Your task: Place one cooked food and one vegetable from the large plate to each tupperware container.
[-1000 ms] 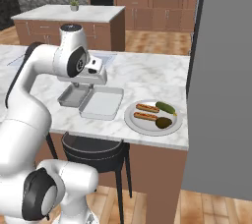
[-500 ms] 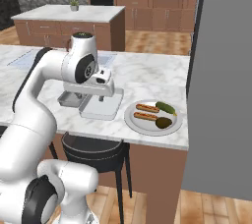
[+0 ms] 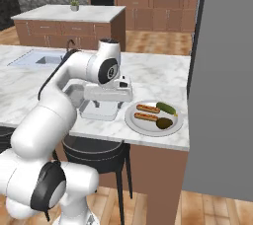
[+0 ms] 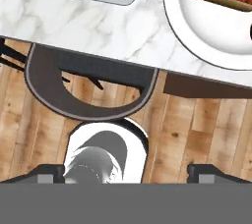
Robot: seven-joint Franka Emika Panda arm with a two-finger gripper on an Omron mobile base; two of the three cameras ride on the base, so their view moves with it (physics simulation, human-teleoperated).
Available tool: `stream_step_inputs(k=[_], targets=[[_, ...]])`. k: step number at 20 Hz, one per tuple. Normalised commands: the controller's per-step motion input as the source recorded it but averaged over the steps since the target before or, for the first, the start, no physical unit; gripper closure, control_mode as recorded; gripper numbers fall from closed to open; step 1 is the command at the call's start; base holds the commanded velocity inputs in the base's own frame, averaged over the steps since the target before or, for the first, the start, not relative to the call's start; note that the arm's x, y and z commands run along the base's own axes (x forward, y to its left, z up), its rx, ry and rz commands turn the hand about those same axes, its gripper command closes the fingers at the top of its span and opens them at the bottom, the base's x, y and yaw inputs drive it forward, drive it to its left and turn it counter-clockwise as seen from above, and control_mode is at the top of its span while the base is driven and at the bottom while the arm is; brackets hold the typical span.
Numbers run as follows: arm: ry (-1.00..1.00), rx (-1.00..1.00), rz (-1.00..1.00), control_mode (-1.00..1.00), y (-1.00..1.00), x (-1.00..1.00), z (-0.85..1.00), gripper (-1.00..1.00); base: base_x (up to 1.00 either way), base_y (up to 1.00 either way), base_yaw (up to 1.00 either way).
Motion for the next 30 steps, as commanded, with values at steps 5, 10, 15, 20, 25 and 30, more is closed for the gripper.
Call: stream_step_inputs(k=[5,10,15,20,25,30], targets=[[0.03,0.00,0.55,-1.00,-0.36,0.36,-0.44,-1.00,0.00,0.00,0.00],[-0.07,0.00,0.67,-1.00,-0.28,0.36,-0.52,-1.00,0.00,0.00,0.00],[-0.09,0.05,0.72,-1.00,-0.42,0.37,-0.41,-1.00,0.00,0.00,0.00],[-0.07,0.17,0.59,-1.00,-0.30,0.62,-0.21,-1.00,0.00,0.00,0.00],[-0.09,0.23,0.39,-1.00,-0.22,0.57,-0.08,-1.00,0.00,0.00,0.00],[0.00,0.17,0.29,-1.00,-0.10,0.54,-0.15,-1.00,0.00,0.00,0.00]])
